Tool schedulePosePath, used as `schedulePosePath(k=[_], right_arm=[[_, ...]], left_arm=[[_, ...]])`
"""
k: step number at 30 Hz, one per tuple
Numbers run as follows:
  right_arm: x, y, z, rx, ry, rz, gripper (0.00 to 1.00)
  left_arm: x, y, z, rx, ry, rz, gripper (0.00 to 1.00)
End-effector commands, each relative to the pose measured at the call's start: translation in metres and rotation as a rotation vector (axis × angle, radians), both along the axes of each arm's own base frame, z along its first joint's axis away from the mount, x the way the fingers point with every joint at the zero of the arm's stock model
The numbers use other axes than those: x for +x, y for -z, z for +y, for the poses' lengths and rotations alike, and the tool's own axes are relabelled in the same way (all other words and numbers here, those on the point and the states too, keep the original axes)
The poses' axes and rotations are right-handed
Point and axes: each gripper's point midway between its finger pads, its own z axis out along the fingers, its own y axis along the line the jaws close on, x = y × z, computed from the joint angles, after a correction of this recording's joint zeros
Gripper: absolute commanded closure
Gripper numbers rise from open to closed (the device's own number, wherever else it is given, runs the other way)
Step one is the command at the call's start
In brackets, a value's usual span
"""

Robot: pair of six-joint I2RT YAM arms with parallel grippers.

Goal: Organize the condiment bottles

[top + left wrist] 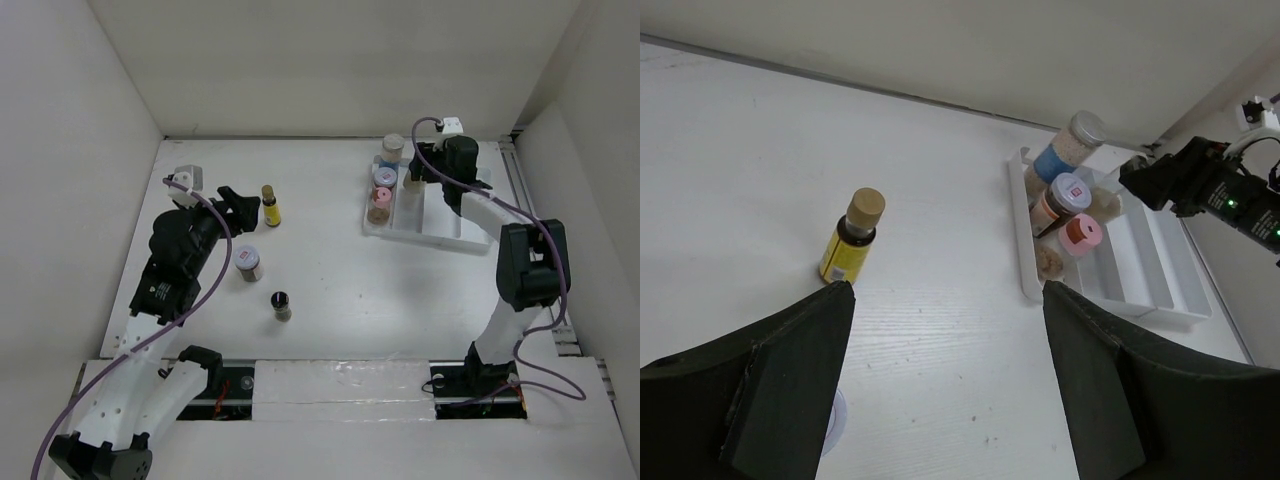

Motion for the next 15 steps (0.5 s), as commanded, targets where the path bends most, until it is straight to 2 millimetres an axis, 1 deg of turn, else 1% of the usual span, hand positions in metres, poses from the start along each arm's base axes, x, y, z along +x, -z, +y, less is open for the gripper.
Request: schedulePosePath(k=[1, 2, 3, 4, 5, 7, 8, 9, 10, 11, 12, 13, 14, 15], right_arm=[[0.031, -0.063, 0.006, 0.054, -0.026, -0.188, 0.51], [0.036, -0.051, 0.007, 0.062, -0.023, -0.164, 0.51], [0.039, -0.048, 0.009, 0.065, -0.035, -0.161, 0.51], [0.044, -0.052, 0.01, 0.066, -0.036, -0.171, 0.51], [0.049, -0.044, 0.01, 0.065, -0.035, -0.158, 0.51], [0.056, -0.041, 0.009, 0.062, -0.025, -0.158, 0.51], [0.061, -0.041, 0.01, 0.062, -0.025, -0.161, 0.51], [0.062, -0.045, 0.008, 0.06, -0.013, -0.171, 0.49], [0.065, -0.036, 0.004, 0.052, 0.011, -0.157, 0.49], [0.069, -0.041, 0.002, 0.05, 0.024, -0.169, 0.48], [0.072, -0.033, 0.0, 0.037, 0.032, -0.153, 0.46], [0.071, -0.023, 0.005, 0.03, 0.032, -0.125, 0.46], [0.073, -0.029, 0.001, 0.016, 0.051, -0.141, 0.44], [0.074, -0.023, 0.005, 0.012, 0.051, -0.131, 0.38]], left_arm=[[0.001, -0.015, -0.003, -0.005, 0.015, -0.052, 0.28], [0.001, -0.015, -0.003, -0.005, 0.015, -0.053, 0.28], [0.001, -0.015, -0.003, -0.005, 0.015, -0.053, 0.28], [0.001, -0.015, -0.003, -0.005, 0.015, -0.053, 0.28], [0.003, -0.012, -0.004, -0.002, 0.015, -0.042, 0.28], [0.003, -0.012, -0.004, -0.002, 0.015, -0.042, 0.28], [0.003, -0.012, -0.004, -0.002, 0.015, -0.042, 0.28], [0.003, -0.012, -0.004, -0.002, 0.015, -0.042, 0.28], [0.003, -0.012, -0.004, -0.002, 0.015, -0.042, 0.28], [0.003, -0.012, -0.004, -0.002, 0.015, -0.042, 0.28], [0.003, -0.012, -0.004, -0.002, 0.015, -0.042, 0.28], [0.004, -0.012, -0.002, -0.001, 0.006, -0.042, 0.28], [0.004, -0.012, -0.002, -0.001, 0.006, -0.042, 0.28], [0.004, -0.012, -0.002, -0.001, 0.006, -0.042, 0.28]])
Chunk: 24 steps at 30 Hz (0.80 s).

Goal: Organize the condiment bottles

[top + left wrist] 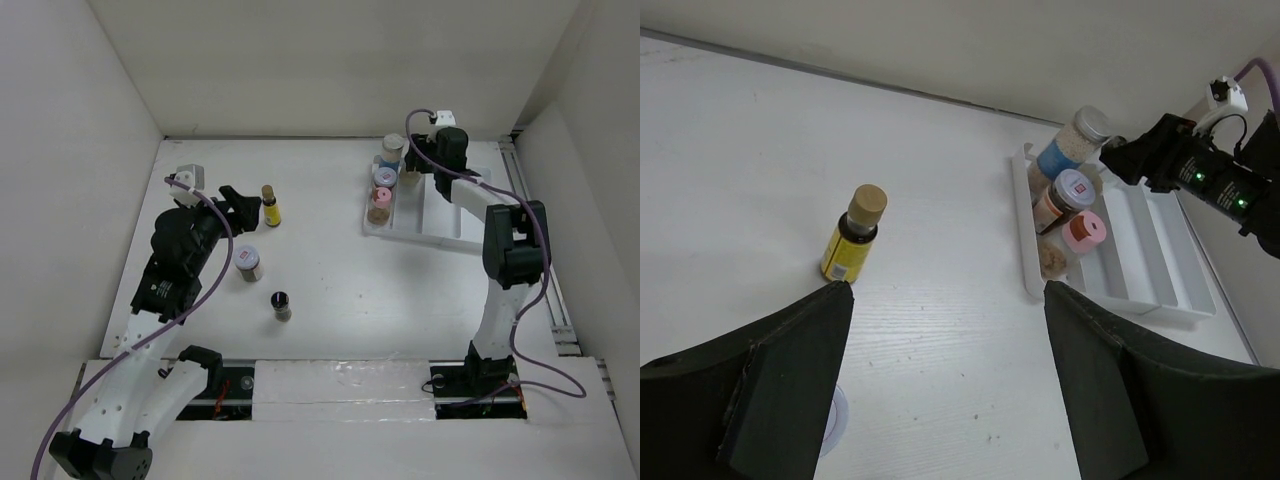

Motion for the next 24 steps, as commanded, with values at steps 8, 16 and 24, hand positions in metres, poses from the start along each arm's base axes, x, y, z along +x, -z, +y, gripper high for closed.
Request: schedulePosePath(k=[8, 16, 24], right_arm=[[0.007, -0.079, -0.002, -0.001, 0.05, -0.184, 0.11], [-0.068, -0.139, 0.09, 0.062, -0.218, -0.273, 0.4], [-0.198, -0.116, 0.299, 0.168, -0.81, -0.164, 0.73]], left_arm=[[0.001, -0.016, -0.001, -0.007, 0.006, -0.057, 0.22], [0.0, -0.024, 0.011, -0.026, -0.062, -0.07, 0.24], [-0.014, -0.032, 0.073, -0.144, -0.42, -0.061, 0.23]])
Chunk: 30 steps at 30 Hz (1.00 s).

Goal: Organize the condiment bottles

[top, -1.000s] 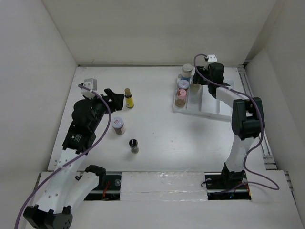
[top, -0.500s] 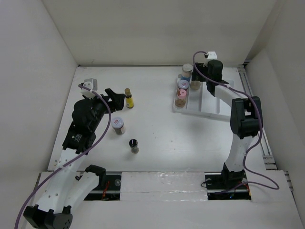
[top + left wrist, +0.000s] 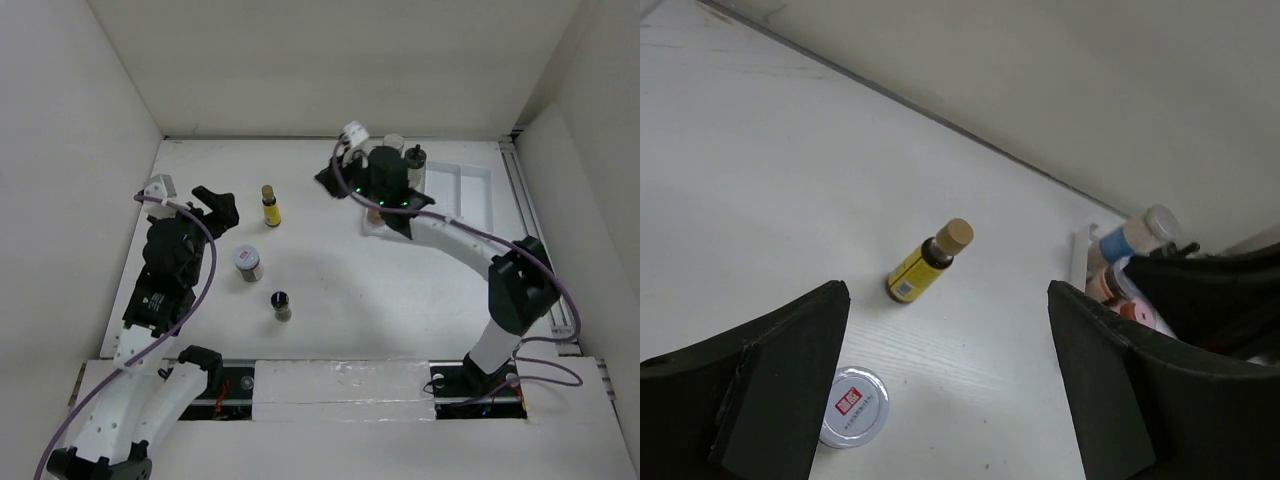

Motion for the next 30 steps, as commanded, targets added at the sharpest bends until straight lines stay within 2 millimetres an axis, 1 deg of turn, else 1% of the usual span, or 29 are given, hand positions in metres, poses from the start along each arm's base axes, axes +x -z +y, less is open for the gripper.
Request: schedulePosePath(k=[1, 2, 3, 4, 5, 6, 7, 8, 9, 10, 11, 12, 13, 14, 15, 17, 18, 19, 20, 21, 22, 24, 25, 26, 27, 28, 29, 30], right_arm=[[-0.06, 0.019, 0.069, -0.034, -0.265, 0.04, 0.66], [-0.073, 0.024, 0.078, -0.051, -0.301, 0.067, 0.57], [-0.095, 0.024, 0.094, -0.065, -0.372, 0.067, 0.46], [-0.101, 0.025, 0.104, -0.082, -0.396, 0.073, 0.28], [-0.112, 0.041, 0.108, -0.139, -0.422, 0.12, 0.21], [-0.125, 0.048, 0.119, -0.174, -0.445, 0.136, 0.16], [-0.13, 0.046, 0.128, -0.188, -0.465, 0.137, 0.1], [-0.133, 0.063, 0.135, -0.222, -0.475, 0.158, 0.07], [-0.14, 0.074, 0.14, -0.245, -0.491, 0.185, 0.06], [-0.148, 0.081, 0.148, -0.264, -0.507, 0.199, 0.04], [-0.148, 0.088, 0.157, -0.278, -0.516, 0.214, 0.03], [-0.152, 0.093, 0.162, -0.29, -0.527, 0.226, 0.02], [-0.156, 0.098, 0.167, -0.307, -0.522, 0.228, 0.0], [-0.151, 0.095, 0.171, -0.306, -0.512, 0.222, 0.0], [-0.154, 0.109, 0.176, -0.336, -0.518, 0.236, 0.0], [-0.154, 0.118, 0.183, -0.357, -0.519, 0.253, 0.0], [-0.149, 0.125, 0.189, -0.365, -0.522, 0.249, 0.0], [-0.148, 0.129, 0.192, -0.368, -0.522, 0.252, 0.0], [-0.149, 0.132, 0.196, -0.374, -0.52, 0.249, 0.0], [-0.146, 0.13, 0.2, -0.371, -0.519, 0.246, 0.0], [-0.142, 0.14, 0.202, -0.389, -0.51, 0.246, 0.0], [-0.14, 0.141, 0.207, -0.38, -0.518, 0.241, 0.0], [-0.139, 0.147, 0.208, -0.382, -0.518, 0.243, 0.0], [-0.137, 0.146, 0.212, -0.375, -0.518, 0.235, 0.0], [-0.142, 0.146, 0.214, -0.376, -0.527, 0.233, 0.0], [-0.14, 0.148, 0.218, -0.371, -0.527, 0.228, 0.0], [-0.137, 0.146, 0.222, -0.36, -0.526, 0.215, 0.02], [-0.135, 0.149, 0.225, -0.354, -0.526, 0.209, 0.02]], left_arm=[[-0.009, -0.029, 0.025, -0.067, -0.137, -0.077, 0.23], [-0.012, -0.032, 0.028, -0.071, -0.149, -0.09, 0.22], [-0.012, -0.033, 0.031, -0.08, -0.173, -0.092, 0.22], [-0.015, -0.036, 0.034, -0.084, -0.182, -0.104, 0.22], [-0.017, -0.036, 0.037, -0.093, -0.195, -0.104, 0.22], [-0.018, -0.032, 0.041, -0.094, -0.223, -0.093, 0.22], [-0.02, -0.035, 0.044, -0.097, -0.234, -0.102, 0.22], [-0.024, -0.036, 0.044, -0.111, -0.235, -0.106, 0.23], [-0.024, -0.036, 0.047, -0.111, -0.247, -0.107, 0.23], [-0.026, -0.038, 0.047, -0.115, -0.247, -0.117, 0.23], [-0.026, -0.038, 0.049, -0.114, -0.256, -0.117, 0.23], [-0.026, -0.038, 0.049, -0.114, -0.256, -0.117, 0.23], [-0.026, -0.034, 0.049, -0.111, -0.256, -0.109, 0.23], [-0.025, -0.034, 0.046, -0.112, -0.241, -0.108, 0.23], [-0.025, -0.036, 0.046, -0.116, -0.24, -0.116, 0.23], [-0.022, -0.034, 0.043, -0.112, -0.229, -0.106, 0.23], [-0.02, -0.031, 0.041, -0.109, -0.218, -0.097, 0.23], [-0.02, -0.031, 0.041, -0.109, -0.218, -0.096, 0.23], [-0.02, -0.031, 0.039, -0.101, -0.207, -0.095, 0.23], [-0.02, -0.031, 0.037, -0.102, -0.195, -0.094, 0.23], [-0.02, -0.034, 0.037, -0.106, -0.194, -0.104, 0.25], [-0.017, -0.031, 0.035, -0.094, -0.185, -0.093, 0.25], [-0.017, -0.031, 0.033, -0.094, -0.176, -0.092, 0.25], [-0.017, -0.031, 0.033, -0.094, -0.176, -0.092, 0.25], [-0.017, -0.031, 0.031, -0.095, -0.167, -0.092, 0.25], [-0.017, -0.033, 0.031, -0.098, -0.166, -0.1, 0.25], [-0.017, -0.033, 0.031, -0.089, -0.166, -0.1, 0.25], [-0.015, -0.031, 0.029, -0.087, -0.157, -0.091, 0.25]])
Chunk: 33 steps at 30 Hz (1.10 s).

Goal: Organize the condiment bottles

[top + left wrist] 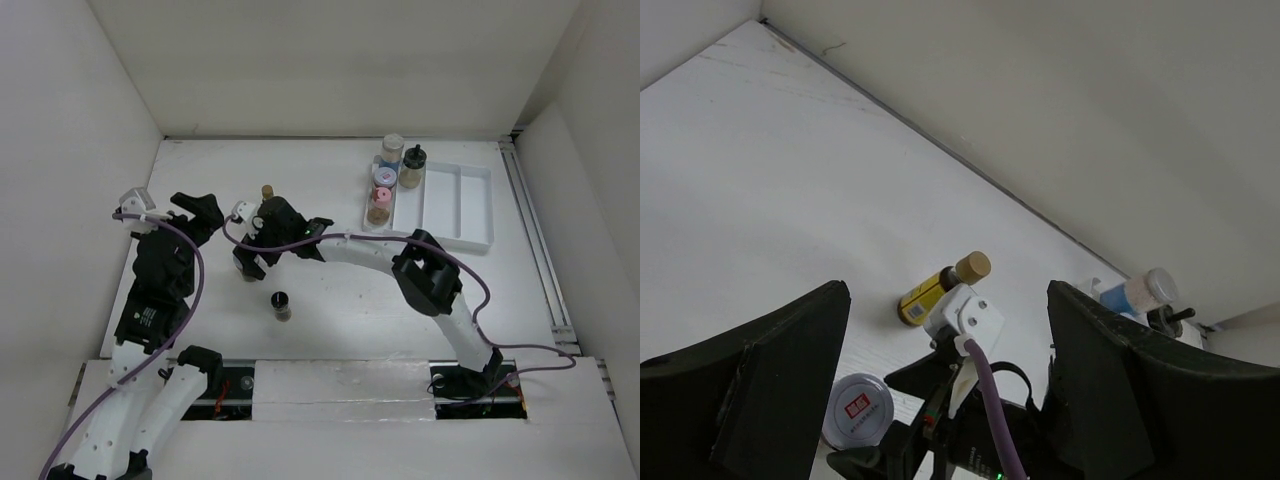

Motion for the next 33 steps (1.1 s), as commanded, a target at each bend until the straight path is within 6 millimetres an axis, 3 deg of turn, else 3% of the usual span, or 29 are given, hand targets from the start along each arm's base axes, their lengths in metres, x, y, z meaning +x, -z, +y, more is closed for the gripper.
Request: schedulePosePath(k=[1, 3, 5, 8, 10, 12, 15, 18, 19, 20, 21, 22, 23, 24, 25, 26, 27, 28, 29, 30, 31, 33], right_arm=[[0.009, -0.037, 0.025, 0.107, -0.013, -0.087, 0.03], [0.005, -0.027, 0.031, 0.101, -0.024, -0.082, 0.03], [0.008, -0.036, 0.036, 0.128, -0.023, -0.099, 0.05], [0.007, -0.028, 0.038, 0.124, -0.028, -0.081, 0.25], [0.008, -0.034, 0.039, 0.146, -0.028, -0.095, 0.29], [0.006, -0.037, 0.037, 0.159, -0.028, -0.104, 0.47], [0.007, -0.072, 0.037, 0.224, -0.028, -0.146, 0.52], [0.009, -0.128, 0.024, 0.331, -0.003, -0.214, 0.53], [0.008, -0.132, 0.016, 0.345, -0.002, -0.22, 0.53], [0.007, -0.173, 0.005, 0.416, 0.011, -0.257, 0.53], [0.011, -0.195, -0.003, 0.467, 0.022, -0.294, 0.53], [0.022, -0.211, -0.019, 0.497, 0.057, -0.314, 0.53], [0.028, -0.21, -0.034, 0.498, 0.079, -0.323, 0.53], [0.029, -0.251, -0.053, 0.584, 0.092, -0.381, 0.53], [0.044, -0.261, -0.077, 0.614, 0.116, -0.405, 0.53], [0.051, -0.248, -0.096, 0.608, 0.154, -0.392, 0.54], [0.052, -0.272, -0.119, 0.656, 0.19, -0.411, 0.54], [0.057, -0.278, -0.137, 0.672, 0.223, -0.426, 0.54], [0.08, -0.277, -0.171, 0.658, 0.321, -0.446, 0.54], [0.087, -0.261, -0.191, 0.63, 0.373, -0.442, 0.55], [0.1, -0.274, -0.229, 0.639, 0.479, -0.482, 0.55], [0.113, -0.259, -0.27, 0.604, 0.613, -0.481, 0.57]], left_arm=[[0.002, -0.019, -0.005, -0.001, 0.026, -0.051, 0.25], [0.002, -0.021, -0.006, -0.004, 0.035, -0.06, 0.25], [0.002, -0.021, -0.006, -0.004, 0.035, -0.06, 0.25], [0.002, -0.021, -0.006, 0.005, 0.036, -0.059, 0.25], [0.002, -0.021, -0.008, 0.005, 0.045, -0.059, 0.25], [0.002, -0.021, -0.008, 0.005, 0.045, -0.059, 0.25], [0.002, -0.021, -0.008, 0.005, 0.045, -0.059, 0.25], [0.002, -0.021, -0.008, 0.005, 0.045, -0.059, 0.25], [0.002, -0.021, -0.008, 0.005, 0.045, -0.059, 0.25], [0.002, -0.021, -0.008, 0.005, 0.045, -0.059, 0.25], [0.002, -0.021, -0.007, 0.014, 0.045, -0.057, 0.25], [0.002, -0.023, -0.007, 0.011, 0.045, -0.066, 0.25], [0.002, -0.023, -0.007, 0.011, 0.045, -0.066, 0.25], [0.002, -0.023, -0.007, 0.011, 0.045, -0.066, 0.25], [0.002, -0.023, -0.009, 0.011, 0.054, -0.066, 0.25], [0.0, -0.026, -0.01, 0.007, 0.063, -0.076, 0.25], [0.001, -0.021, -0.01, 0.01, 0.064, -0.066, 0.25], [0.001, -0.021, -0.01, 0.019, 0.064, -0.065, 0.25], [0.001, -0.021, -0.01, 0.019, 0.064, -0.065, 0.25], [0.001, -0.02, -0.012, 0.019, 0.073, -0.065, 0.25], [0.001, -0.02, -0.012, 0.019, 0.073, -0.065, 0.25], [0.001, -0.023, -0.014, 0.015, 0.087, -0.075, 0.25]])
